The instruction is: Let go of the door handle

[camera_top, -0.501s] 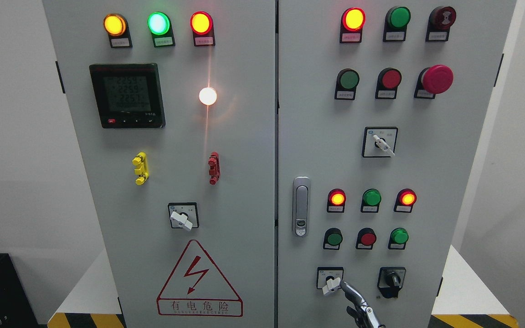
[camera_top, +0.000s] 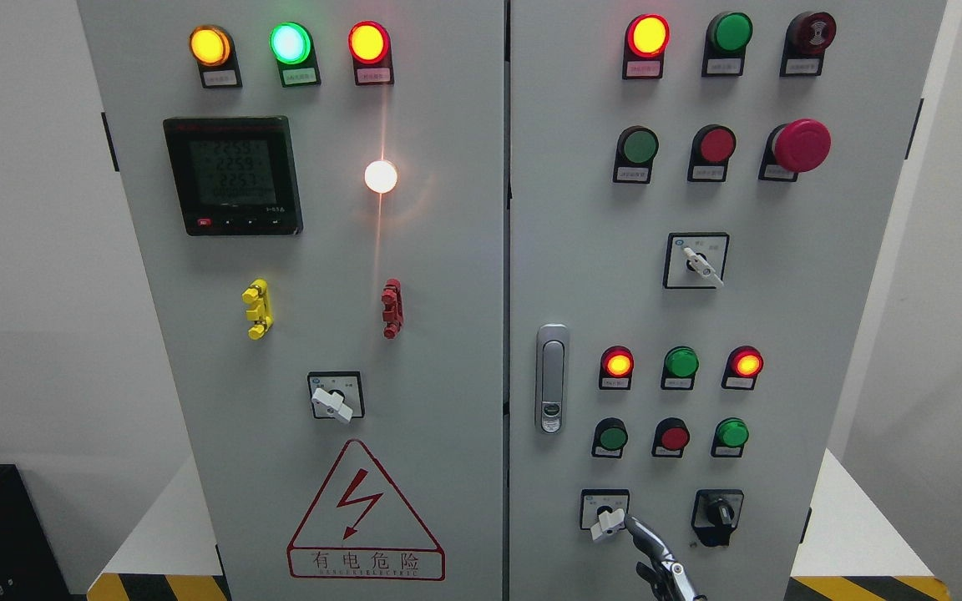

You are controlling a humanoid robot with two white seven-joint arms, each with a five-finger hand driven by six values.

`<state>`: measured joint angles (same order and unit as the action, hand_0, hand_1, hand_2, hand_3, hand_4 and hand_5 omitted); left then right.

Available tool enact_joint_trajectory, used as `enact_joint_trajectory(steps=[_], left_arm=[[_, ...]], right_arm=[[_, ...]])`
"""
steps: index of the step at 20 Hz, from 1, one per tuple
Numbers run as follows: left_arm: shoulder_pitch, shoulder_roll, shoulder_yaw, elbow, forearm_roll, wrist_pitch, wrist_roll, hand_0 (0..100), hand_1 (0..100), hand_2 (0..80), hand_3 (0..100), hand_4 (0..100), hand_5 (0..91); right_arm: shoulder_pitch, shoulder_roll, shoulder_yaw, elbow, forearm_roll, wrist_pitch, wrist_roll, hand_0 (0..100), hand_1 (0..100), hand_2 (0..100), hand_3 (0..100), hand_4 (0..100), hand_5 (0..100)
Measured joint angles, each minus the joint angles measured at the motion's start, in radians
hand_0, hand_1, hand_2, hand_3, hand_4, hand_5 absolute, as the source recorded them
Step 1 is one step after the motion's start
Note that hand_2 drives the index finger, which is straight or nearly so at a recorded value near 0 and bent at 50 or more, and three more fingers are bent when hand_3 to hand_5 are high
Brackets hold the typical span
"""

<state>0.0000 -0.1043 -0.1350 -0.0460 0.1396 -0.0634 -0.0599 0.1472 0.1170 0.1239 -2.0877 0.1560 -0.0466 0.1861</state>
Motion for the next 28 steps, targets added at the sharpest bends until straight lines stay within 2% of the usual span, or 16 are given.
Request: enact_joint_trajectory(steps=[1,2,4,5,7,8,10,12,14,16,28], left_arm=[[0.0,0.0,0.0,0.0,0.0,0.0,0.0,12,56,0.0,0,0,0.0],[0.0,0.0,0.0,0.0,0.0,0.0,0.0,12,56,0.0,0,0,0.0],[0.0,0.0,0.0,0.0,0.0,0.0,0.0,12,56,0.0,0,0,0.0],[0.0,0.0,0.0,0.0,0.0,0.0,0.0,12,56,0.0,0,0,0.0],[0.0,0.0,0.0,0.0,0.0,0.0,0.0,12,56,0.0,0,0,0.0],[0.0,0.0,0.0,0.0,0.0,0.0,0.0,12,56,0.0,0,0,0.0],[0.0,0.0,0.0,0.0,0.0,0.0,0.0,12,56,0.0,0,0,0.0],[0.0,0.0,0.0,0.0,0.0,0.0,0.0,12,56,0.0,0,0,0.0],[0.0,0.0,0.0,0.0,0.0,0.0,0.0,12,56,0.0,0,0,0.0],[0.0,0.0,0.0,0.0,0.0,0.0,0.0,12,56,0.0,0,0,0.0],[0.0,0.0,0.0,0.0,0.0,0.0,0.0,12,56,0.0,0,0,0.0]], right_arm=[[0.0,0.0,0.0,0.0,0.009,-0.001,0.0,38,13,0,32,47,48],[0.0,0.0,0.0,0.0,0.02,-0.004,0.0,39,14,0,39,53,57],[-0.003,0.0,0.0,0.0,0.044,-0.007,0.0,40,16,0,44,58,65],[-0.005,0.0,0.0,0.0,0.058,-0.009,0.0,41,19,0,51,65,73],[-0.01,0.0,0.0,0.0,0.09,-0.009,-0.003,42,22,0,60,72,80],[-0.012,0.0,0.0,0.0,0.11,-0.01,-0.009,43,22,0,63,74,81],[-0.019,0.0,0.001,0.0,0.157,-0.012,-0.026,44,25,0,73,85,92],[-0.029,0.0,0.001,0.001,0.211,-0.013,-0.05,45,28,0,81,89,100],[-0.043,0.0,0.005,0.002,0.262,-0.013,-0.074,47,29,0,89,95,100],[-0.057,0.0,0.009,0.005,0.313,-0.013,-0.099,48,30,0,92,99,100],[-0.121,0.0,0.043,0.032,0.677,-0.03,-0.182,50,29,0,96,100,100]])
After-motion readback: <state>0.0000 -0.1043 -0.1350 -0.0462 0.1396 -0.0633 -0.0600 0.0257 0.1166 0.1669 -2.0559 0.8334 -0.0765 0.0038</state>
